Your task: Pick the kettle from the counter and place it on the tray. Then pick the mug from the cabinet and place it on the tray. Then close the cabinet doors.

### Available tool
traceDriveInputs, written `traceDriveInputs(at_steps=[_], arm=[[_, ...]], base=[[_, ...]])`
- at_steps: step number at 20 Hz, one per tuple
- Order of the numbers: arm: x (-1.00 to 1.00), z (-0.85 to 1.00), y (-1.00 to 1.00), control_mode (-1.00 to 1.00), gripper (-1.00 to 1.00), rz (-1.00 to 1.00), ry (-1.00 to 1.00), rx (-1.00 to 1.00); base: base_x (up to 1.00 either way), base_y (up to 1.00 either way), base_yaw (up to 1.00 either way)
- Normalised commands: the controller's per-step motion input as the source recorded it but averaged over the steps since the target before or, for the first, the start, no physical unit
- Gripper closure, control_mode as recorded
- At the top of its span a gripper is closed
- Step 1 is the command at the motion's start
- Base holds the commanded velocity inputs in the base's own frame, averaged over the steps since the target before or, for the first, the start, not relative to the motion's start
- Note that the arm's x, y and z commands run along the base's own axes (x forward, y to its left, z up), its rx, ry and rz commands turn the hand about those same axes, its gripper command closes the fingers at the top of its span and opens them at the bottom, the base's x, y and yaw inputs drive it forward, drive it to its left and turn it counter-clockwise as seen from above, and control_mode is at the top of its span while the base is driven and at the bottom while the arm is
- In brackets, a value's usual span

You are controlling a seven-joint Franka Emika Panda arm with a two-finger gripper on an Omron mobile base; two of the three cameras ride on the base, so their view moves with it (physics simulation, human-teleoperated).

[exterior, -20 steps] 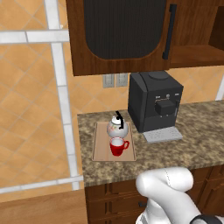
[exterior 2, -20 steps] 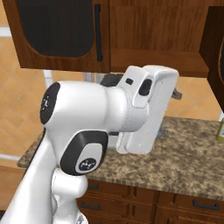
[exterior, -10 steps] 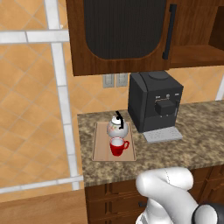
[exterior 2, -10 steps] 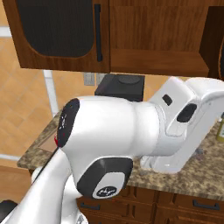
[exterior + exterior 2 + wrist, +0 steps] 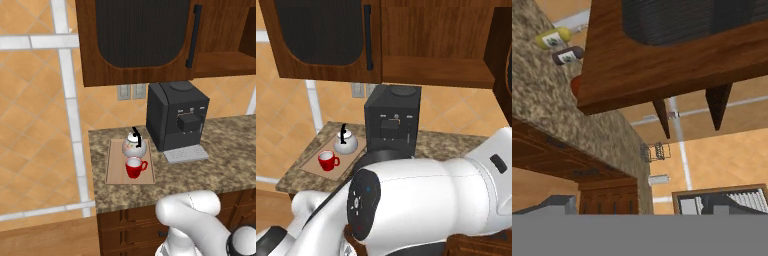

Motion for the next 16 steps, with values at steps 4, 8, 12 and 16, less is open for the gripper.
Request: traceDriveInputs(at_steps=[4, 8, 12, 16], arm=[[0.00, -0.27, -0.48, -1.00, -1.00, -0.02, 0.00, -0.03], [0.19, -0.36, -0.42, -1.00, -1.00, -0.01, 0.05, -0.10], [0.26, -0.24, -0.49, -1.00, -1.00, 0.00, 0.11, -0.14], [0.32, -0.08, -0.38, -1.00, -1.00, 0.00, 0.12, -0.13]], base=[[0.00, 0.00, 0.00], [0.00, 0.00, 0.00], [0.00, 0.00, 0.00], [0.00, 0.00, 0.00]])
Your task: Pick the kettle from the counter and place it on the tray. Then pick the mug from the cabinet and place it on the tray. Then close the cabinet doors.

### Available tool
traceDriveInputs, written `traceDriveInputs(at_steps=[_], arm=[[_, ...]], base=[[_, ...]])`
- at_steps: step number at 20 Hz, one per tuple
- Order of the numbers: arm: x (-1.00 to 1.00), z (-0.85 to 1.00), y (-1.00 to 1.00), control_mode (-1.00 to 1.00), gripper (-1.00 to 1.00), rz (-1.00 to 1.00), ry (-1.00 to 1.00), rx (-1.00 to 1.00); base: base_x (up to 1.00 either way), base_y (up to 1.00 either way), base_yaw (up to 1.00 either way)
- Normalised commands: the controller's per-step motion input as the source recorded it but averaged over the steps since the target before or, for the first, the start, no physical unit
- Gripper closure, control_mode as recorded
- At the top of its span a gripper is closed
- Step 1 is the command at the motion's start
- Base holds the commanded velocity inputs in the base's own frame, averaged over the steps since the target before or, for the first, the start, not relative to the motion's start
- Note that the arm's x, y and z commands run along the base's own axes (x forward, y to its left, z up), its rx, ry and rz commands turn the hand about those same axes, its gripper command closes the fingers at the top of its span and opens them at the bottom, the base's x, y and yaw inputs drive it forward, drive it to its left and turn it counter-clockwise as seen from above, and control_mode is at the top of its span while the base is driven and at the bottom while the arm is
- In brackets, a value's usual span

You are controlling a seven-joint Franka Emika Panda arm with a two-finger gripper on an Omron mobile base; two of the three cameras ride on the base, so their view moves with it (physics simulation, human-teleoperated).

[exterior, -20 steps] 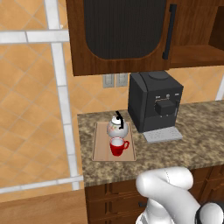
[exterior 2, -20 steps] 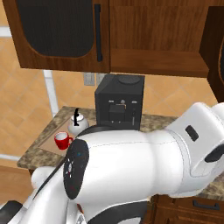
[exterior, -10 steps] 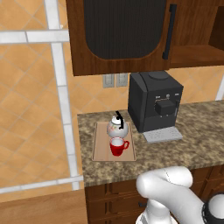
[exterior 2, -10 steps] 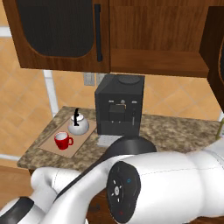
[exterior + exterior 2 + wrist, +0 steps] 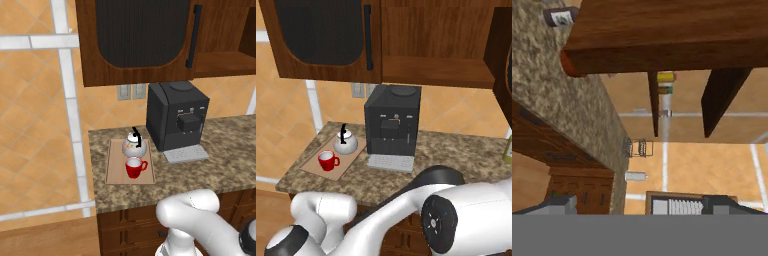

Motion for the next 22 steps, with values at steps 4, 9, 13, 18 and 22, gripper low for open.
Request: traceDriveInputs(at_steps=[4, 9, 13, 18, 22], arm=[[0.34, 0.00, -0.31, -1.00, -1.00, 0.00, 0.11, 0.00], [0.28, 0.00, -0.21, -1.00, -1.00, 0.03, 0.05, 0.00], [0.34, 0.00, -0.08, -1.00, -1.00, 0.12, 0.00, 0.00], [0.37, 0.00, -0.12, -1.00, -1.00, 0.20, 0.00, 0.02], [0.29, 0.00, -0.15, -1.00, -1.00, 0.20, 0.00, 0.00]], base=[[0.00, 0.00, 0.00], [0.00, 0.00, 0.00], [0.00, 0.00, 0.00], [0.00, 0.00, 0.00], [0.00, 0.00, 0.00]])
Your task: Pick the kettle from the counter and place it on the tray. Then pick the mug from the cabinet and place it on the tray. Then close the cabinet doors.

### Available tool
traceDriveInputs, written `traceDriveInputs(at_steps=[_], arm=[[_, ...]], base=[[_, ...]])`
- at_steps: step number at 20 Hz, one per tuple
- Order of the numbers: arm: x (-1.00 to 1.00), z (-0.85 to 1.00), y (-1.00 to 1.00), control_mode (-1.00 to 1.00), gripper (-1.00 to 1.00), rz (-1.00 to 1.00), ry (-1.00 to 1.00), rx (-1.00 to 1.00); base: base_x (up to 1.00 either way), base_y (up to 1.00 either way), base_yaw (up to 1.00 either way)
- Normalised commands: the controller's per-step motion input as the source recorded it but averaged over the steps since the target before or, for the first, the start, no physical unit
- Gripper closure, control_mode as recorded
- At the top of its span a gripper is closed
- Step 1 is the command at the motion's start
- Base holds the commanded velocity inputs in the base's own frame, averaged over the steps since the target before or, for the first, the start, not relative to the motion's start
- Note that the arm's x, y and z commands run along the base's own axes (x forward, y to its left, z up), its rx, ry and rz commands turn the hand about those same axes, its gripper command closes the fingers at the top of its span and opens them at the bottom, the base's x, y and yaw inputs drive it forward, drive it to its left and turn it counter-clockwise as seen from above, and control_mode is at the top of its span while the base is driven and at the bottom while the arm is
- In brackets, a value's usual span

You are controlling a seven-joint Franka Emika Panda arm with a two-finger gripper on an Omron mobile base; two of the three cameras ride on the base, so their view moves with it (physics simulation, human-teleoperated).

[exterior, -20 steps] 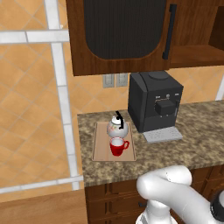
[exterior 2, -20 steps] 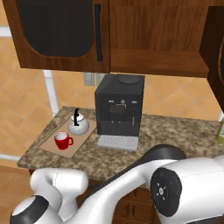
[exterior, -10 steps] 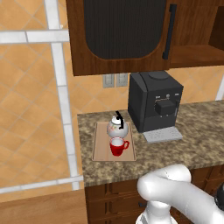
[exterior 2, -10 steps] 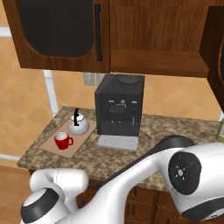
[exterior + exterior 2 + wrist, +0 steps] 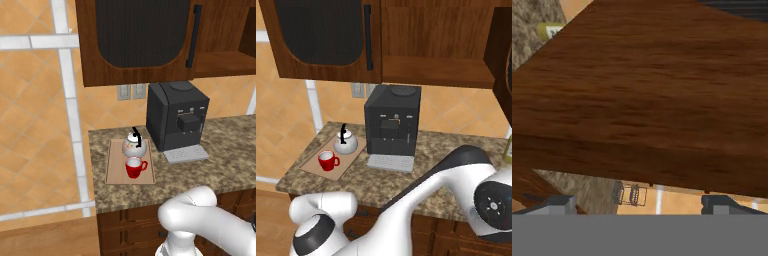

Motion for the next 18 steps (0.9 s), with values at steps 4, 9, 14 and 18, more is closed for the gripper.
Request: traceDriveInputs(at_steps=[4, 9, 14, 18], arm=[[0.13, 0.00, -0.13, -1.00, -1.00, 0.17, 0.05, 0.00], [0.00, 0.00, 0.08, -1.00, -1.00, 0.15, 0.07, 0.00], [0.00, 0.00, 0.20, -1.00, -1.00, 0.16, 0.08, 0.00], [0.13, 0.00, 0.18, -1.00, -1.00, 0.18, 0.13, 0.00]], base=[[0.00, 0.00, 0.00], [0.00, 0.00, 0.00], [0.00, 0.00, 0.00], [0.00, 0.00, 0.00]])
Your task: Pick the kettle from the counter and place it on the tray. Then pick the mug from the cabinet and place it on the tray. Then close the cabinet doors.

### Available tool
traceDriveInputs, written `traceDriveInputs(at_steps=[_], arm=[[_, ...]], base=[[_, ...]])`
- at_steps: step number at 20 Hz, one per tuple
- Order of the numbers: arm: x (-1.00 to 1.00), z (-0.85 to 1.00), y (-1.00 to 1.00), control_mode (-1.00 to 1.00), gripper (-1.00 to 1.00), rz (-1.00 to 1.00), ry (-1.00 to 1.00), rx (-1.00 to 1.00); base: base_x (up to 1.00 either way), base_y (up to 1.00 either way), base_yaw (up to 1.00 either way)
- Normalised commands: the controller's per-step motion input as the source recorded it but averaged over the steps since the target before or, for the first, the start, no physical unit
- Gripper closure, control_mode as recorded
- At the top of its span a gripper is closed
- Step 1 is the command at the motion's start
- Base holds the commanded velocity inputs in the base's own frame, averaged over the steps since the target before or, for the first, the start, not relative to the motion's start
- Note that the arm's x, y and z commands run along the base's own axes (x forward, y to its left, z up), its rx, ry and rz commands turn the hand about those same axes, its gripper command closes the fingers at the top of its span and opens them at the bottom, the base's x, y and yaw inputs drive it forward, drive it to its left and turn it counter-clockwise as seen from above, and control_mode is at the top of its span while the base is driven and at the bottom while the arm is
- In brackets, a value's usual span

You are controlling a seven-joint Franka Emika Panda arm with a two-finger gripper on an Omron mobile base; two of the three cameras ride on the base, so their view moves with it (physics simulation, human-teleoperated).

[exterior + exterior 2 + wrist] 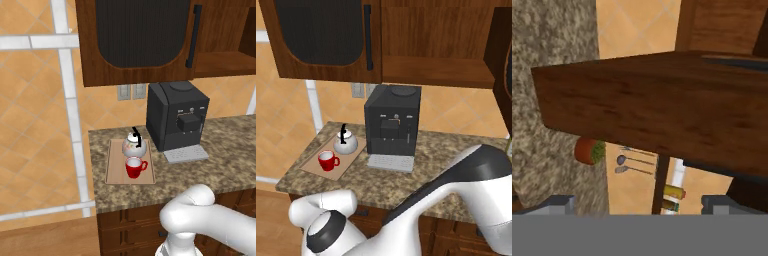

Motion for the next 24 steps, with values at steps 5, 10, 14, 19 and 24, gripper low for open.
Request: traceDriveInputs(at_steps=[5, 10, 14, 19, 24], arm=[[0.14, -0.01, 0.38, -1.00, -1.00, 0.19, 0.15, 0.00], [0.08, -0.08, 0.59, -1.00, -1.00, 0.19, 0.11, 0.00], [0.10, -0.02, 0.65, -1.00, -1.00, 0.18, 0.00, 0.00], [0.12, 0.00, 0.69, -1.00, -1.00, 0.17, 0.00, 0.00], [0.21, 0.00, 0.76, -1.00, -1.00, 0.15, 0.00, -0.03]], base=[[0.00, 0.00, 0.00], [0.00, 0.00, 0.00], [0.00, 0.00, 0.00], [0.00, 0.00, 0.00], [0.00, 0.00, 0.00]])
